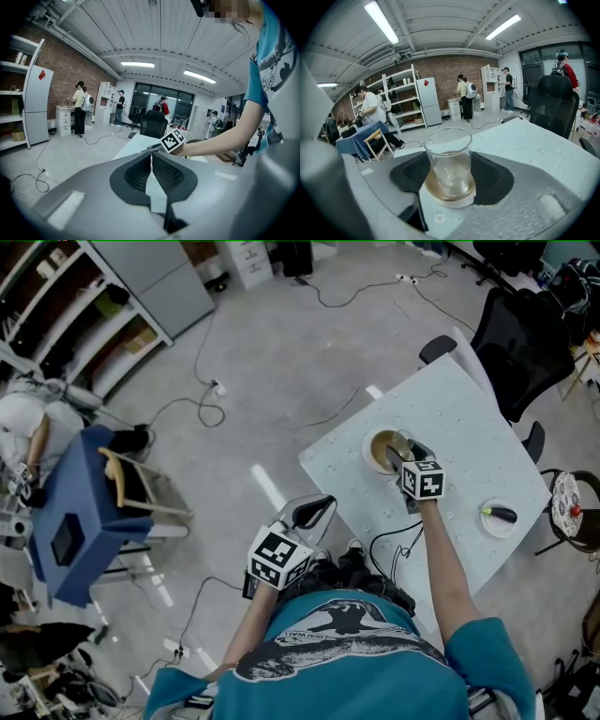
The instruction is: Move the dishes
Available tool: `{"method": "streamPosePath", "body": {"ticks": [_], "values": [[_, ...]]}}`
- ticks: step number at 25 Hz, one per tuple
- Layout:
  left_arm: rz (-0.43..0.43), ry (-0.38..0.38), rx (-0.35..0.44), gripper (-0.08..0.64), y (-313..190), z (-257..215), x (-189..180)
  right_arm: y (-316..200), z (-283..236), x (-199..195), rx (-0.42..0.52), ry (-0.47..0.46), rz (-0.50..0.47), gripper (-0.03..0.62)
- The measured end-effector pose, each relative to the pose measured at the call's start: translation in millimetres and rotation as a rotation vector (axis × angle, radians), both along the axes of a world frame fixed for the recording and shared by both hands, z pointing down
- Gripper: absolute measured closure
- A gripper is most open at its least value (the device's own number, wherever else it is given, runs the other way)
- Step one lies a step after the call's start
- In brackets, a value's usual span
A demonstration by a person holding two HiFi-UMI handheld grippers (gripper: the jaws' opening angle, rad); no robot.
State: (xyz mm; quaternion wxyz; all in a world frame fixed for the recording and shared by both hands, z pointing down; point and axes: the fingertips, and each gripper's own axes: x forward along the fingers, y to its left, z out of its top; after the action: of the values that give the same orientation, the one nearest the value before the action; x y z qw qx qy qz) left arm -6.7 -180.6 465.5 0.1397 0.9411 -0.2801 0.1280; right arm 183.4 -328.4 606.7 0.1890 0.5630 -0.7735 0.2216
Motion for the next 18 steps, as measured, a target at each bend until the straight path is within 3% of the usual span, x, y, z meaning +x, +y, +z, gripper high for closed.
{"method": "streamPosePath", "body": {"ticks": [9,18], "values": [[0.054,-0.012,-0.018,0.537,4,4,9,22,-40,11,0.077,0.012,0.005,0.322],[0.147,-0.036,-0.023,0.537,8,13,33,59,-51,77,0.094,0.067,0.129,0.321]]}}
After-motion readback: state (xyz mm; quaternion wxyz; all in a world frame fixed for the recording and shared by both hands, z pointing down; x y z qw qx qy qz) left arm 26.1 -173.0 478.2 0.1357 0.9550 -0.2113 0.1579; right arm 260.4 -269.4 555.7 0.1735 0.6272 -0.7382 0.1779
